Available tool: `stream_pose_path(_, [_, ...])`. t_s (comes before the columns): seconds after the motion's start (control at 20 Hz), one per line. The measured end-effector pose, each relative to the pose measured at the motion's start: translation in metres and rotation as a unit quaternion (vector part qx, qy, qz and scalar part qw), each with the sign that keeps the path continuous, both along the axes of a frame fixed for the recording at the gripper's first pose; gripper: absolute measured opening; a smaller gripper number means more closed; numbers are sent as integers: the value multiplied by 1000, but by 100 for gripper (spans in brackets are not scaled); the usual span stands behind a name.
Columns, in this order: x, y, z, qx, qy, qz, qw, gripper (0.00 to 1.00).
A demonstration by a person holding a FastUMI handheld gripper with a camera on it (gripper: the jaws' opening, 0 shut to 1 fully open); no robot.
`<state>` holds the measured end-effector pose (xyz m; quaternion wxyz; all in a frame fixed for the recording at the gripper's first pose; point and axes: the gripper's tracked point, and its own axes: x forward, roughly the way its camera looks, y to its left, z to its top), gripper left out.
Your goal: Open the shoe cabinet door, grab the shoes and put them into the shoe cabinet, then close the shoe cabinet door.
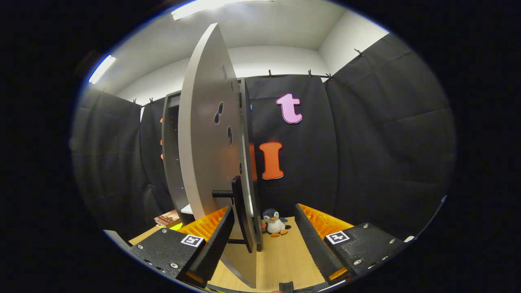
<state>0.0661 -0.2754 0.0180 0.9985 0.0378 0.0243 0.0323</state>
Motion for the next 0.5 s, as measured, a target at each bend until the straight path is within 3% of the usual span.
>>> stream_pose_path(0.5, [2, 76, -1, -8, -7, 49, 999, 92])
